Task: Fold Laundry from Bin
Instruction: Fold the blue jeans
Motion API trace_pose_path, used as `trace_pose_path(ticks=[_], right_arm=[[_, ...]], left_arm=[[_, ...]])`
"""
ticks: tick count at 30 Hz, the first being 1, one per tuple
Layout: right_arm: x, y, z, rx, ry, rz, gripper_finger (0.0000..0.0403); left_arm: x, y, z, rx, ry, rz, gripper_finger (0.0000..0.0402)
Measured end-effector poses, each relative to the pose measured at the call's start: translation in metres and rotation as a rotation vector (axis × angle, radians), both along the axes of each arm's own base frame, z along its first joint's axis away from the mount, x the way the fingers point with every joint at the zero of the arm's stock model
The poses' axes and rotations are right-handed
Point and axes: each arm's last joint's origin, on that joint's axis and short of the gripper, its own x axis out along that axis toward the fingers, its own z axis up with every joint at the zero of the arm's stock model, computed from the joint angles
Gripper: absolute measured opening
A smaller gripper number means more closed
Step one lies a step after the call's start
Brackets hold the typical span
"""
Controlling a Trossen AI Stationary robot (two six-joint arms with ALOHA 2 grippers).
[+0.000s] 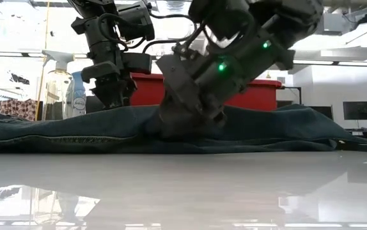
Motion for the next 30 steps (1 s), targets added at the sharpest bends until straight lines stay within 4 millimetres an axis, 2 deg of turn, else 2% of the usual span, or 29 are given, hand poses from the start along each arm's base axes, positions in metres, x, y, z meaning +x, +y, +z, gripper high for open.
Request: trace_pose_path(ticks=[8,14,20,24,30], right_arm=[[0.005,-0.023,-0.004,0.016,0.013,0.006,0.0221],[0.01,-0.026,-0.014,0.027,-0.013,0.025,0.022],[0.023,-0.027,-0.022,0.044,-0.043,0.041,0.0211],[0.026,-0.027,-0.021,0.048,-0.046,0.039,0.0176],[0.024,-0.027,-0.019,0.075,-0.021,0.024,0.0078]], left_arm=[[-0.001,0.005,0.0,0.006,-0.001,0.005,0.0235],[0.0,0.011,0.001,-0.009,-0.018,0.016,0.0235],[0.001,0.014,0.001,-0.017,-0.04,0.022,0.0235],[0.001,0.014,0.001,-0.01,-0.038,0.007,0.0235],[0.004,0.015,-0.007,0.001,-0.012,-0.03,0.0235]])
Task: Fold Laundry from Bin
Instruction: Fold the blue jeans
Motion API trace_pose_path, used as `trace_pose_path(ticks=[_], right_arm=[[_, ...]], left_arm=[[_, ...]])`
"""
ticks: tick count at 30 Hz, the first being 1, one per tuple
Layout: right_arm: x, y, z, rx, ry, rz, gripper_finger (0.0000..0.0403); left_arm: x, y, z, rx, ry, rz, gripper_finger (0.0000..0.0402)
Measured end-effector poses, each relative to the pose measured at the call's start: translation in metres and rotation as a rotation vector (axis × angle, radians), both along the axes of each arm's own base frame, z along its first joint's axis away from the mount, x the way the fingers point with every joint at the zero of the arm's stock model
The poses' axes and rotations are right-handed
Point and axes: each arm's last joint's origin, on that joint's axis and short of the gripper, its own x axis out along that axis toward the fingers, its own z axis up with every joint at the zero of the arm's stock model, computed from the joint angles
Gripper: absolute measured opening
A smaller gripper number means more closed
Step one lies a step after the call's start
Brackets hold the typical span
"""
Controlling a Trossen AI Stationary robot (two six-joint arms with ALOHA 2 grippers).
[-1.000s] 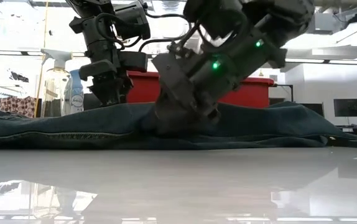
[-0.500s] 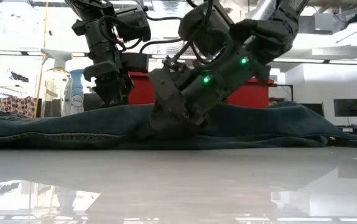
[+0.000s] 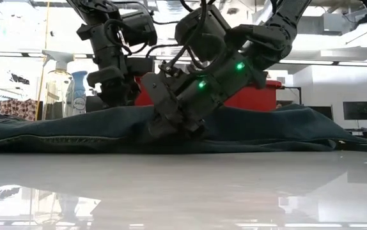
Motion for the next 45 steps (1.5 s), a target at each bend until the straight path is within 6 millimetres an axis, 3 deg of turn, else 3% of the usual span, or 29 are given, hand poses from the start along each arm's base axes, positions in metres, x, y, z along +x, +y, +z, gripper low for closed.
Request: trace_pose_path(ticks=[5,11,19,24,27,37,45], right_arm=[[-0.002,0.004,-0.002,0.015,0.022,0.015,0.0014],[-0.003,0.016,-0.002,0.05,0.024,0.074,0.0016],[-0.011,0.055,-0.003,0.086,0.039,0.173,0.0014],[-0.016,0.064,-0.004,0.113,0.067,0.154,0.0016],[-0.015,0.063,-0.003,0.143,0.049,0.101,0.0049],[0.004,0.037,0.013,0.166,0.001,-0.003,0.0224],[0.001,0.029,0.02,0.128,0.077,0.013,0.0231]], left_arm=[[0.007,0.002,-0.017,-0.004,0.04,-0.036,0.0235],[0.009,0.008,-0.032,-0.004,0.09,-0.044,0.0235],[0.005,0.027,-0.032,-0.007,0.084,0.005,0.0235],[0.005,0.028,-0.032,-0.034,0.075,-0.007,0.0235],[0.005,0.028,-0.032,-0.045,0.072,-0.012,0.0235],[0.005,0.027,-0.032,-0.071,0.069,-0.021,0.0235],[0.003,0.026,-0.033,-0.077,0.084,-0.03,0.0235]])
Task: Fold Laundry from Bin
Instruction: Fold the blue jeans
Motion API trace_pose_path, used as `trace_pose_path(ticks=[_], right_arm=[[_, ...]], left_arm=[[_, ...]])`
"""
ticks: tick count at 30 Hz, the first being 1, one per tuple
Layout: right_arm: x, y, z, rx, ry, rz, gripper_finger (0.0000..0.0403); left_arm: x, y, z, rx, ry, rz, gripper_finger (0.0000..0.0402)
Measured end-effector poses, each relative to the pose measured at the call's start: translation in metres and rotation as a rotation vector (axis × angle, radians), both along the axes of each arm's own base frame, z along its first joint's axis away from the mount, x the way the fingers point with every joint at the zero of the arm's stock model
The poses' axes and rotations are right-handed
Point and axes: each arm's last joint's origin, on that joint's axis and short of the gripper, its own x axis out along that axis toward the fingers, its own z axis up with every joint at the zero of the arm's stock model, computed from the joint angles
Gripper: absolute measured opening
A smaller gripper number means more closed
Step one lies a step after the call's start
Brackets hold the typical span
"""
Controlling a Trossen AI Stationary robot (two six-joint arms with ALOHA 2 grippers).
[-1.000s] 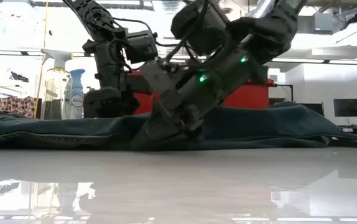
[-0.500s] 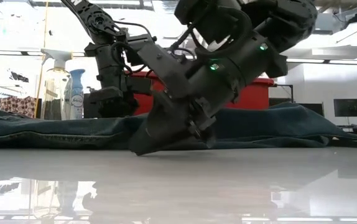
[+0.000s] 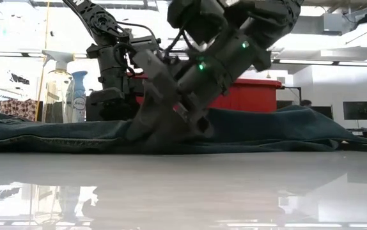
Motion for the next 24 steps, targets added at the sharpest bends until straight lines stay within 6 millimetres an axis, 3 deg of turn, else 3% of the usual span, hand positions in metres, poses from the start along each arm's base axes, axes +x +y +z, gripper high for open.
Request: trace_pose_path(ticks=[8,24], right_arm=[[-0.004,-0.006,0.003,-0.063,0.049,0.007,0.0227],[0.007,-0.041,0.006,-0.133,-0.027,0.038,0.0223]], left_arm=[[0.0,0.0,0.0,-0.001,0.0,0.0,0.0235],[0.001,0.0,0.0,-0.02,-0.02,-0.007,0.0235]])
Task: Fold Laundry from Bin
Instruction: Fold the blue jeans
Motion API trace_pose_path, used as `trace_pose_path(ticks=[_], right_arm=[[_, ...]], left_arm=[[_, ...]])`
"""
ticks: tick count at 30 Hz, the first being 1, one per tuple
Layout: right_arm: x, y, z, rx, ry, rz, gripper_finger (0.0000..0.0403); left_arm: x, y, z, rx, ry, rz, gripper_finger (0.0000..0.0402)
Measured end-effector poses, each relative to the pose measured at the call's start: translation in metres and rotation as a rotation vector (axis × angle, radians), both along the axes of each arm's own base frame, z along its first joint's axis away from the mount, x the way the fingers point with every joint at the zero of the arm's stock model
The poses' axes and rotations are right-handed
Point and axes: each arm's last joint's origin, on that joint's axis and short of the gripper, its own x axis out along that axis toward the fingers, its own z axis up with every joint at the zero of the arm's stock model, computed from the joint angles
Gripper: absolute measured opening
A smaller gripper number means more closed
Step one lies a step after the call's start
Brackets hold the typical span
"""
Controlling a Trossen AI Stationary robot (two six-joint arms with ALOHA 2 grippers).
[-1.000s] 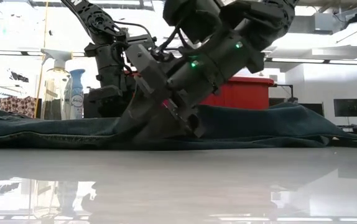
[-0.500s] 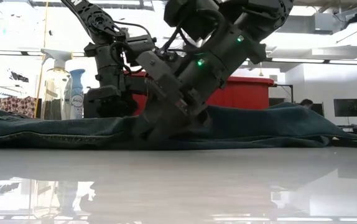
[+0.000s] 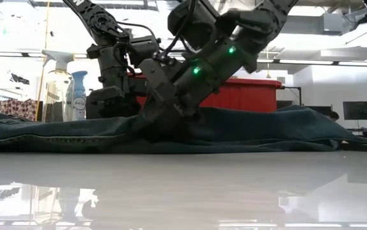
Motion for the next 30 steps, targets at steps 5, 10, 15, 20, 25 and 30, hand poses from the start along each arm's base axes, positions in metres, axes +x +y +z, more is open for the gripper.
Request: trace_pose_path(ticks=[5,10,15,20,25,30], right_arm=[[0.001,0.001,-0.004,0.005,-0.003,0.01,0.0211],[0.004,0.003,-0.016,0.031,-0.002,0.036,0.0196],[0.004,0.003,-0.016,0.012,-0.001,0.03,0.0179],[0.006,-0.004,-0.015,0.032,-0.02,0.027,0.0101],[0.006,-0.005,-0.015,0.048,-0.021,0.046,0.0017],[0.011,0.004,-0.008,0.113,-0.04,0.118,0.0017]], left_arm=[[0.001,0.0,0.0,0.002,-0.01,0.0,0.0235],[0.001,0.0,0.001,0.003,-0.014,0.001,0.0235],[0.002,0.0,0.001,0.004,-0.018,0.003,0.0235],[0.003,0.001,0.001,0.004,-0.038,0.017,0.0235],[0.003,0.001,0.001,0.002,-0.039,0.023,0.0235],[0.003,0.001,0.001,0.002,-0.039,0.022,0.0235]])
